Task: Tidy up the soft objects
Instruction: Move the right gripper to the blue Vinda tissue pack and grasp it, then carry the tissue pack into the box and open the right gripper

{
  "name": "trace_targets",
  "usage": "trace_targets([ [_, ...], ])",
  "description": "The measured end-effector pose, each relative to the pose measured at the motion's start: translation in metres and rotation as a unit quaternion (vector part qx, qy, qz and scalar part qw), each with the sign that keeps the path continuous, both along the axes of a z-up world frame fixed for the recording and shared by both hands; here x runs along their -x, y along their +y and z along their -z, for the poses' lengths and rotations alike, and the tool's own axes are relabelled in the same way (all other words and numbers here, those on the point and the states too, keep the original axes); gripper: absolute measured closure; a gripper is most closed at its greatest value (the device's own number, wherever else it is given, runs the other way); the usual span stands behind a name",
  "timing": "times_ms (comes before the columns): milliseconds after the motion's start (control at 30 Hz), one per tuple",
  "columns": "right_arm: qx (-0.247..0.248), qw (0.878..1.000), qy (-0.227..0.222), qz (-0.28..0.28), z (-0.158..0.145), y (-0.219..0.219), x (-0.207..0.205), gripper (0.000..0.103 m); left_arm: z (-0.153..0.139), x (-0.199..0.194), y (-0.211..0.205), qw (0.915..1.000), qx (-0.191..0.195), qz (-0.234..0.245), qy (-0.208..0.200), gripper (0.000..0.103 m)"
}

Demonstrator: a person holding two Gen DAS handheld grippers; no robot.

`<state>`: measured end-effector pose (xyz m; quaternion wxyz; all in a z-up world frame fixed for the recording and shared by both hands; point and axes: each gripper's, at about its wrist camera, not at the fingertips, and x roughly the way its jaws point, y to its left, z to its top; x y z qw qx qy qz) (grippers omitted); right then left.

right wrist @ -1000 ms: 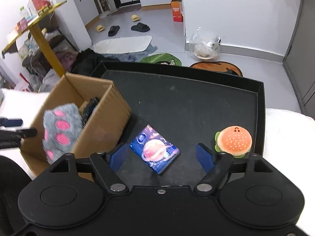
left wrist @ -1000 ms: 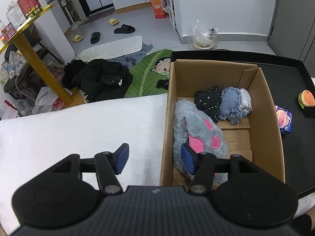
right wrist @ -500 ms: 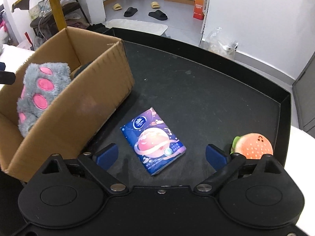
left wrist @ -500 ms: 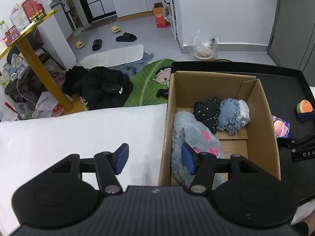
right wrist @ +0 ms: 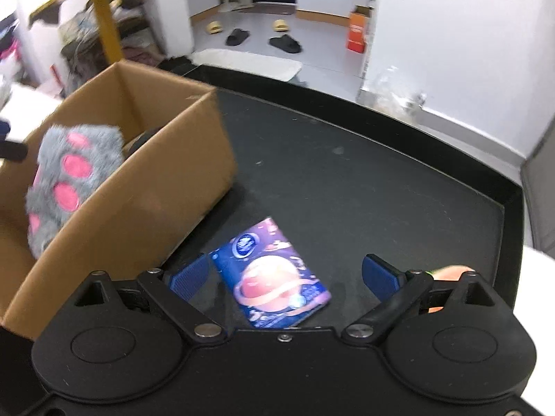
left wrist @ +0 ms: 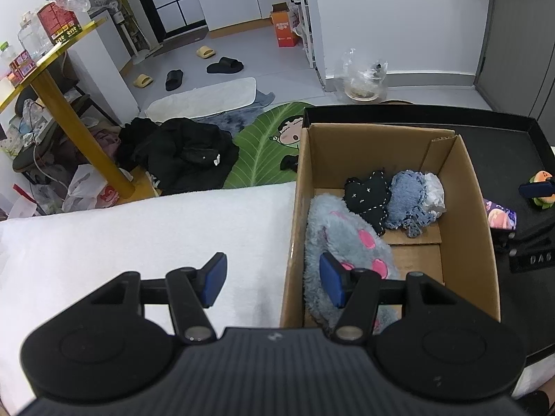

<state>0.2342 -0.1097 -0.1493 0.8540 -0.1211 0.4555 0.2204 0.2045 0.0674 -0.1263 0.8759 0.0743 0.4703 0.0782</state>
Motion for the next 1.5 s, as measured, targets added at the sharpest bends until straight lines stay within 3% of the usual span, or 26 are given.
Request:
trace_targets([
  [233, 0.044, 0.999, -0.018, 0.007, 0.013, 0.004, 0.002, 0.007, -0.002, 0.002, 0.000, 1.0000, -0.001, -0.002, -0.003, 0.046],
  [367, 0.034, 0.998, -0.024, 0.040, 0.015, -0.005, -0.006, 0.008, -0.003, 0.003, -0.001, 1.0000, -0.004, -0.002, -0.004, 0.046],
  [567, 0.018, 0.998, -0.011, 0.056, 0.022, -0.012, -0.009, 0.027, -0.002, 0.003, -0.001, 1.0000, -0.007, -0.004, -0.005, 0.046],
  [633, 0.019, 0.998, -0.010, 0.061, 0.018, -0.012, -0.008, 0.053, -0.002, 0.001, 0.000, 1.0000, -0.006, -0.005, -0.004, 0.046],
  [900, -0.022, 0.996, 0.016, 0.085, -0.008, -0.015, 0.003, 0.054, -0.003, 0.003, 0.004, 0.9999, 0.004, -0.005, -0.010, 0.046],
  [1067, -0.028, 0.996, -0.001, 0.082, -0.029, -0.010, 0.010, 0.054, -0.003, 0.006, 0.007, 0.9998, 0.012, -0.004, -0.013, 0.046],
  [1333, -0.026, 0.995, -0.004, 0.093, -0.039, -0.006, 0.008, 0.053, -0.003, 0.008, 0.009, 0.9996, 0.025, -0.003, -0.010, 0.046],
  [1500, -0.058, 0.993, 0.005, 0.105, -0.053, -0.003, 0.009, 0.053, -0.003, 0.008, 0.010, 0.9995, 0.032, -0.005, -0.008, 0.046],
])
